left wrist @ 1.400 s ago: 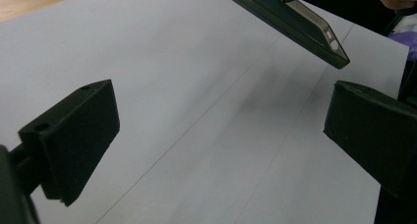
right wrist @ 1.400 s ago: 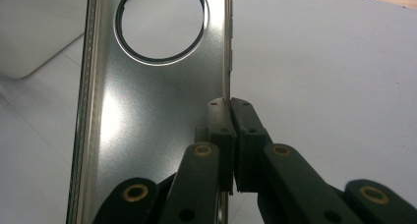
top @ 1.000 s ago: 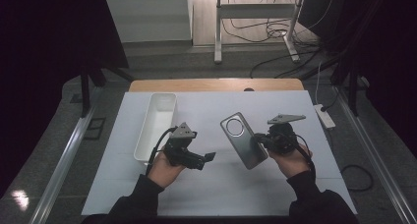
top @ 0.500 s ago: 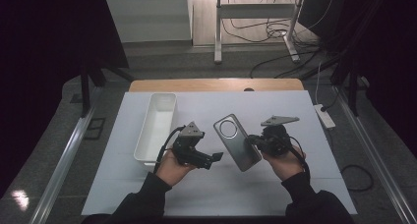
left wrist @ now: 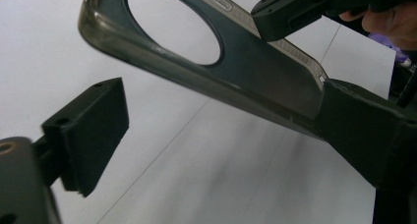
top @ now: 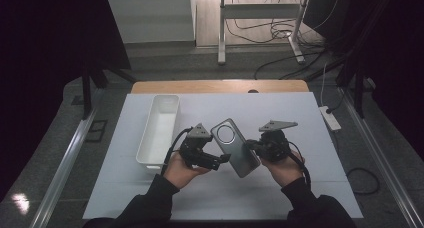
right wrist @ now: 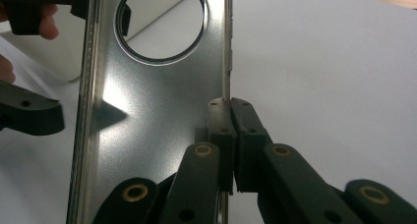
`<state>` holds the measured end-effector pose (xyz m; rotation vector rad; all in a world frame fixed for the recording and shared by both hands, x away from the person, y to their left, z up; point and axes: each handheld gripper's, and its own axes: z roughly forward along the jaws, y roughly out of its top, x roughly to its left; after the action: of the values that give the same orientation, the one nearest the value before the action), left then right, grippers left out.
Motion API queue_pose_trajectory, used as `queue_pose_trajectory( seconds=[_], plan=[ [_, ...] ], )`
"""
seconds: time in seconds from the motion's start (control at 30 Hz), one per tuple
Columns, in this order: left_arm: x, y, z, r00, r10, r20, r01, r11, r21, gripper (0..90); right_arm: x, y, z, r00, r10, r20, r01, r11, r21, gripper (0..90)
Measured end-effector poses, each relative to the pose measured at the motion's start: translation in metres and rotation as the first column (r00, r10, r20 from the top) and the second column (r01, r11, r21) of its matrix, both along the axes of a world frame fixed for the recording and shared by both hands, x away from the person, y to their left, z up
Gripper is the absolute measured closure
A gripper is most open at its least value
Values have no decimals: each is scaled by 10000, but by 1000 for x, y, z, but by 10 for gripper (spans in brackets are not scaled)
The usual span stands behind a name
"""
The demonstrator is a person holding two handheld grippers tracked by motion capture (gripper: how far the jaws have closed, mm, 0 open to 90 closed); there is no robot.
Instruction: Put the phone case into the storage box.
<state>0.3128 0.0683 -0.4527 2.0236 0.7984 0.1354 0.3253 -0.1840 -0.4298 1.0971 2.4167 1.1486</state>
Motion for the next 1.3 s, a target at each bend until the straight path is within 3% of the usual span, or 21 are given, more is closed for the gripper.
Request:
queue_pose_trajectory(
  seconds=[0.37,0.47,0.67,0.83,0.87,1.03,1.13,1.23,1.3],
  plan=[
    [-1,-2,-3,9999,-60,-129,61,10000,71,222,-6,11,-3,9997,224,51,-224,9997,3,882],
    [-1,-1,-3,9997,10,-225,-7,9999,125,319,-6,12,-4,9996,260,81,-259,9997,-35,882],
    [0,3,-4,9979,70,-644,-84,9997,-224,486,-8,14,-6,9993,274,264,-268,9993,-258,881],
    [2,7,-4,9924,-264,-1202,147,9951,-979,726,-10,19,-8,9983,369,442,-342,9976,-595,876],
    [1,6,-4,9934,-274,-1117,174,9958,-894,788,-10,20,-9,9983,383,450,-353,9972,-652,876],
    [-1,5,-1,9945,-371,-981,311,9976,-616,792,-9,18,-10,9975,592,384,-567,9964,-632,862],
    [0,8,0,9954,-410,-867,373,9984,-436,793,-9,15,-8,9974,643,338,-628,9971,-438,743],
    [0,10,1,9962,-449,-746,432,9988,-235,793,-8,9,-6,9951,900,417,-895,9959,-139,517],
    [0,12,2,9965,-456,-700,447,9989,-142,792,-7,6,-5,9926,1187,252,-1196,9922,352,357]
  ],
)
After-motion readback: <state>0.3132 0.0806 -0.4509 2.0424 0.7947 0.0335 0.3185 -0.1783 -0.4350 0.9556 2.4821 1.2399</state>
